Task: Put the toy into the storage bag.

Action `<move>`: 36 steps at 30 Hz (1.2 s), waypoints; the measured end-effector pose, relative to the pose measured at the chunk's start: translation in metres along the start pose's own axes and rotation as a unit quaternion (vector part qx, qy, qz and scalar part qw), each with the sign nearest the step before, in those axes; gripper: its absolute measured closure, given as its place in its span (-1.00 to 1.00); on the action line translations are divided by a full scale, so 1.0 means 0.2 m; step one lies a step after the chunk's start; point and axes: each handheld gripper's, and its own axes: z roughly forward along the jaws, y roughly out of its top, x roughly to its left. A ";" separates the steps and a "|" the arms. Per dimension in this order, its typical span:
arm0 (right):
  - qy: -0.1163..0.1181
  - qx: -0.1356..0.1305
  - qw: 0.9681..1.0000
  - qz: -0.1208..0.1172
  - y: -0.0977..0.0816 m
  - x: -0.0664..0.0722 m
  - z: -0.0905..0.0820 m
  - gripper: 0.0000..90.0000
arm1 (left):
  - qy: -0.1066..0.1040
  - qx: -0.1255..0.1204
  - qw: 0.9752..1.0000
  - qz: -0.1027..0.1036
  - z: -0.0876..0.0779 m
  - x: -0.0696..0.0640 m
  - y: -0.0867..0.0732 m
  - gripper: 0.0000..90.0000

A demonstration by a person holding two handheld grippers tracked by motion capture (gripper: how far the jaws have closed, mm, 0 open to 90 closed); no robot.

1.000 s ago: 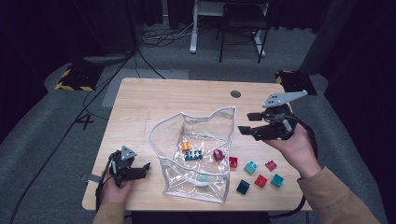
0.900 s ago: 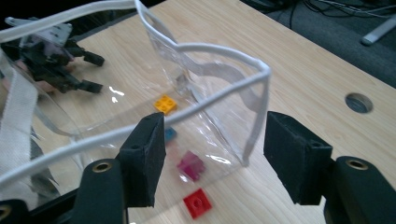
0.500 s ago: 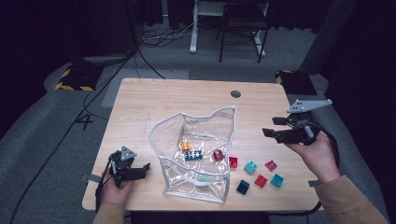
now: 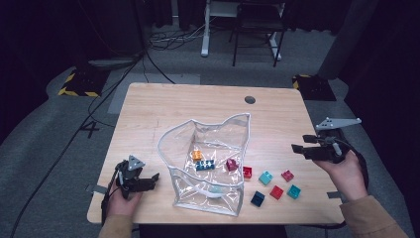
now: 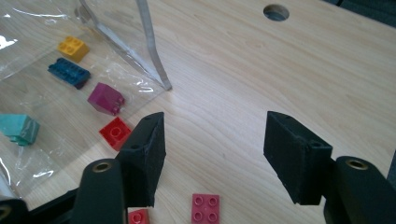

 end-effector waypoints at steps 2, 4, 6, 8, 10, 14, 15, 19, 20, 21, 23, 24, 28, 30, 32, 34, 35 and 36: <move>-0.004 0.006 1.000 0.008 -0.04 -0.02 0.03 -0.13 | 0.000 0.000 1.000 0.000 0.00 0.00 0.00 -0.64; -0.023 0.014 1.000 0.005 -0.07 -0.02 0.06 -0.12 | 0.000 0.000 1.000 0.000 0.00 0.00 0.00 -0.64; -0.033 0.025 0.999 0.007 -0.10 -0.04 0.09 -0.12 | 0.000 0.000 1.000 0.000 0.00 0.00 0.00 -0.64; -0.032 0.035 0.999 0.016 -0.14 -0.05 0.13 -0.12 | 0.000 0.000 1.000 0.001 0.00 0.00 0.00 -0.64; -0.031 0.044 0.998 0.021 -0.17 -0.06 0.16 -0.12 | 0.000 0.000 1.000 0.000 0.00 0.00 0.00 -0.64; -0.030 0.063 0.997 0.032 -0.23 -0.07 0.22 -0.11 | 0.000 0.000 1.000 0.000 0.00 0.00 0.00 -0.64; -0.034 0.068 0.997 0.031 -0.24 -0.07 0.23 -0.11 | 0.000 0.000 1.000 0.000 0.00 0.00 0.00 -0.64; -0.048 0.085 0.995 0.026 -0.29 -0.05 0.28 -0.09 | 0.000 0.000 1.000 0.000 0.00 0.00 0.00 -0.64; -0.043 0.090 0.995 0.029 -0.31 -0.05 0.30 -0.08 | 0.000 0.000 1.000 0.001 0.00 0.00 0.00 -0.64; -0.040 0.094 0.994 0.032 -0.32 -0.05 0.31 -0.07 | 0.000 0.000 1.000 0.000 0.00 0.00 0.00 -0.64; -0.032 0.103 0.993 0.036 -0.34 -0.04 0.33 -0.02 | 0.000 0.000 1.000 0.000 0.00 0.00 0.00 -0.64; -0.028 0.108 0.993 0.038 -0.36 -0.04 0.34 -0.02 | 0.000 0.000 1.000 0.000 0.00 0.00 0.00 -0.64; -0.016 0.117 0.992 0.043 -0.40 -0.03 0.38 -0.02 | 0.000 0.000 1.000 0.000 0.00 0.00 0.00 -0.64; -0.011 0.121 0.992 0.044 -0.41 -0.02 0.40 -0.02 | 0.000 0.000 1.000 0.000 0.00 0.00 0.00 -0.64; -0.007 0.128 0.991 0.044 -0.43 -0.02 0.43 -0.01 | 0.000 0.000 1.000 0.000 0.00 0.00 0.00 -0.64; -0.003 0.131 0.990 0.045 -0.44 -0.02 0.44 -0.01 | 0.000 0.000 1.000 0.000 0.00 0.00 0.00 -0.64; -0.004 0.133 0.990 0.044 -0.45 -0.02 0.45 0.01 | -0.001 0.000 1.000 0.000 0.00 0.00 0.00 -0.64; -0.002 0.136 0.990 0.043 -0.45 -0.02 0.46 0.07 | -0.001 0.000 1.000 0.000 0.00 0.00 0.00 -0.64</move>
